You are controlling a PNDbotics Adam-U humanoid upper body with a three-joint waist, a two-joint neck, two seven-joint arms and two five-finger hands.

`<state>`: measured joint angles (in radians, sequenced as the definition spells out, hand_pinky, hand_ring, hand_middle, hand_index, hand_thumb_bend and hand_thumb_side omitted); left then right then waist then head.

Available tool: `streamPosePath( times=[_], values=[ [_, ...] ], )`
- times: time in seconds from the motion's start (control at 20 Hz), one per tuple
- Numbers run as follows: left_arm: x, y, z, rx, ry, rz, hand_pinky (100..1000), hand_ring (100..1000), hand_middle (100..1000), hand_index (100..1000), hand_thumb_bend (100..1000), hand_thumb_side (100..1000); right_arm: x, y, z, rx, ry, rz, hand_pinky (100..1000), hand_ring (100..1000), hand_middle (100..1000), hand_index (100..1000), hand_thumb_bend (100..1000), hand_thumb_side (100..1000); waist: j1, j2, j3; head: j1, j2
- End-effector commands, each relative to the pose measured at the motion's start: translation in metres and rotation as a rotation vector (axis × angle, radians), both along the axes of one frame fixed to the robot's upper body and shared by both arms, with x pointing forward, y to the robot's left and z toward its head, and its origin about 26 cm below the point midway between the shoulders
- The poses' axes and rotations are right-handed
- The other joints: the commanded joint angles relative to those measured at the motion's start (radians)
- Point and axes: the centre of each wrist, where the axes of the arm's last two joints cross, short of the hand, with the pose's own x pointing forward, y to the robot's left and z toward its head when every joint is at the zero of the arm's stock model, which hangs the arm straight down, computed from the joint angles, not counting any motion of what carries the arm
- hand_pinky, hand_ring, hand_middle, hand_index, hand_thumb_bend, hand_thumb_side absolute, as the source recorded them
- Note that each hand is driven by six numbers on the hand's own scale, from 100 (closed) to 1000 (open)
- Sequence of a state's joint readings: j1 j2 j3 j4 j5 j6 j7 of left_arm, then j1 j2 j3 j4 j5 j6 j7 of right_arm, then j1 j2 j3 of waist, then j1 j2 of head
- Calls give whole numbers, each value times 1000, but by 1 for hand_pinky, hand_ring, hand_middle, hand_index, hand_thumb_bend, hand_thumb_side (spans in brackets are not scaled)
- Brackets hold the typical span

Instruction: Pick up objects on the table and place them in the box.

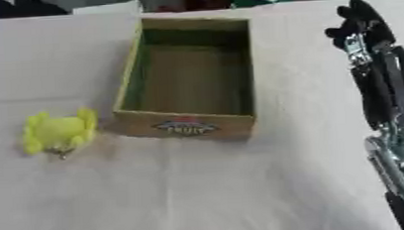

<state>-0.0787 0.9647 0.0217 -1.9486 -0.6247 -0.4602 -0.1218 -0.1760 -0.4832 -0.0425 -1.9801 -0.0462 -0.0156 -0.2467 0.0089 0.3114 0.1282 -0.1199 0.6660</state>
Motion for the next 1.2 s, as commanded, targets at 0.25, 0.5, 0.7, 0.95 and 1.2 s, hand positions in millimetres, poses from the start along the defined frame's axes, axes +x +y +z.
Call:
streamPosePath(
  times=[0.25, 0.5, 0.7, 0.95, 1.2],
  values=[
    [9, -17, 12, 91, 100, -23, 652, 764, 771, 955, 273, 792, -1, 1, 10, -25, -28, 17, 882, 822, 900, 1000, 100, 845, 1, -18, -8, 8, -14],
    [14, -24, 15, 187, 172, -34, 705, 826, 836, 1000, 406, 774, -1, 2, 10, -24, -21, 25, 882, 820, 898, 1000, 100, 844, 0, -20, -8, 10, -14],
    [18, -24, 15, 273, 243, -34, 737, 867, 868, 1000, 499, 718, -1, 3, 10, -25, -19, 30, 882, 819, 898, 1000, 100, 844, -1, -20, -8, 16, -13],
    [23, -23, 15, 342, 318, -39, 751, 894, 918, 1000, 350, 526, -1, 4, 9, -25, -15, 31, 881, 818, 897, 1000, 100, 845, -2, -22, -8, 25, -9],
    [29, -21, 17, 355, 339, -29, 750, 897, 927, 1000, 241, 432, -1, 5, 8, -25, -8, 35, 881, 816, 896, 1000, 100, 842, 0, -24, -8, 30, -5]
  ],
)
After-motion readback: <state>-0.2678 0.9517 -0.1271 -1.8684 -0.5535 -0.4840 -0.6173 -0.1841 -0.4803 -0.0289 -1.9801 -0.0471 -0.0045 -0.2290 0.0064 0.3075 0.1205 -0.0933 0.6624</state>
